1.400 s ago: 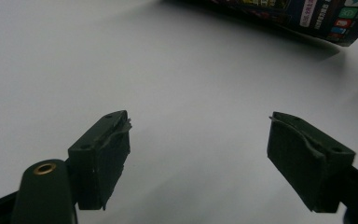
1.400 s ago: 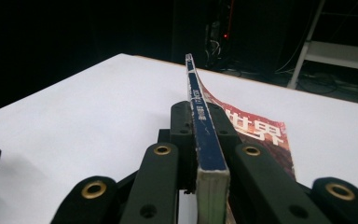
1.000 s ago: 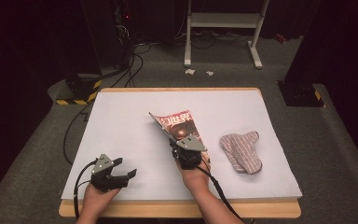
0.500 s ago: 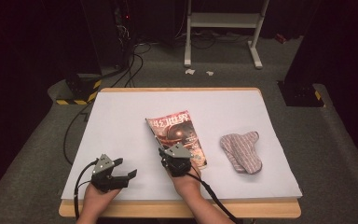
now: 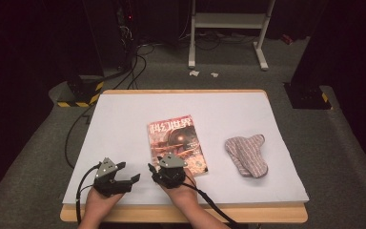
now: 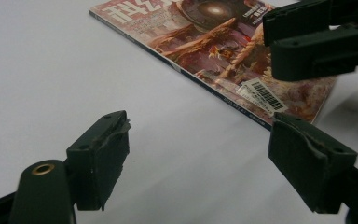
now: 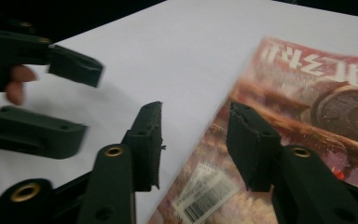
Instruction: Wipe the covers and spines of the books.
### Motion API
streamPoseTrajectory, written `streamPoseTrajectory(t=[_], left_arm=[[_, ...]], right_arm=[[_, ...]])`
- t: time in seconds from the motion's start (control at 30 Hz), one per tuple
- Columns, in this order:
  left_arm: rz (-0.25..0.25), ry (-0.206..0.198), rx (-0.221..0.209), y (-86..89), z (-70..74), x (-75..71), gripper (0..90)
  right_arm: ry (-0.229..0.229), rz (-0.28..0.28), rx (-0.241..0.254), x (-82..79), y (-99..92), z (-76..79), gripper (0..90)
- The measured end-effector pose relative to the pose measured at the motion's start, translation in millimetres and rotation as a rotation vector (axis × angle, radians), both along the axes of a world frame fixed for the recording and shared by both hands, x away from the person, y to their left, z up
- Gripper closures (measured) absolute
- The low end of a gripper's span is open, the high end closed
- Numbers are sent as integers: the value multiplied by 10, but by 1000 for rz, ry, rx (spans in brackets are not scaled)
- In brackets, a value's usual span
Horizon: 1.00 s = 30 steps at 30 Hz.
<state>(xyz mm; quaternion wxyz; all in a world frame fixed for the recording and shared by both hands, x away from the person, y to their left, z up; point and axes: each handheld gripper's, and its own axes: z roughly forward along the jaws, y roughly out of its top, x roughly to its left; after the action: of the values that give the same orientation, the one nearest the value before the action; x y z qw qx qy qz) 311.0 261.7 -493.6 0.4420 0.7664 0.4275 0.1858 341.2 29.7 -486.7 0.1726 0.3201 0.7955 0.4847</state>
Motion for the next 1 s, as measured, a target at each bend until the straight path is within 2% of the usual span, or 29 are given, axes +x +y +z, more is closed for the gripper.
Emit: streamPoseTrajectory(t=[0.1, 0.23, 0.33, 0.4, 0.5, 0.6, 0.7, 0.83, 0.87, 1.0], left_arm=[[-18, 13, 8, -44, -5, -6, 207], [-54, 44, 29, -153, -22, 8, 215], [-82, 55, 56, -268, -29, -4, 227], [-100, 62, 76, -352, -38, -18, 240], [-124, 66, 103, -472, -43, -18, 260], [-142, 70, 119, -590, -48, -15, 280], [-152, 74, 153, -699, -69, 6, 307], [-150, 95, 196, -791, -104, 79, 340], [-151, 87, 201, -798, -105, 83, 347], [-163, 103, 190, -765, -94, 115, 402]], right_arm=[[-28, 34, -16, -93, 0, 73, 472], [-14, 16, -33, -118, -183, 92, 457], [-14, -38, -59, -67, -427, 69, 456], [-1, -87, -61, -31, -618, 53, 456], [-5, -166, -66, 3, -911, 8, 458], [19, -200, -95, 57, -1124, -13, 464], [60, -245, -70, 137, -1288, -20, 474], [110, -254, -86, 183, -1340, -74, 466], [131, -252, -90, 183, -1341, -94, 466], [197, -247, -105, 178, -1348, -170, 474]])
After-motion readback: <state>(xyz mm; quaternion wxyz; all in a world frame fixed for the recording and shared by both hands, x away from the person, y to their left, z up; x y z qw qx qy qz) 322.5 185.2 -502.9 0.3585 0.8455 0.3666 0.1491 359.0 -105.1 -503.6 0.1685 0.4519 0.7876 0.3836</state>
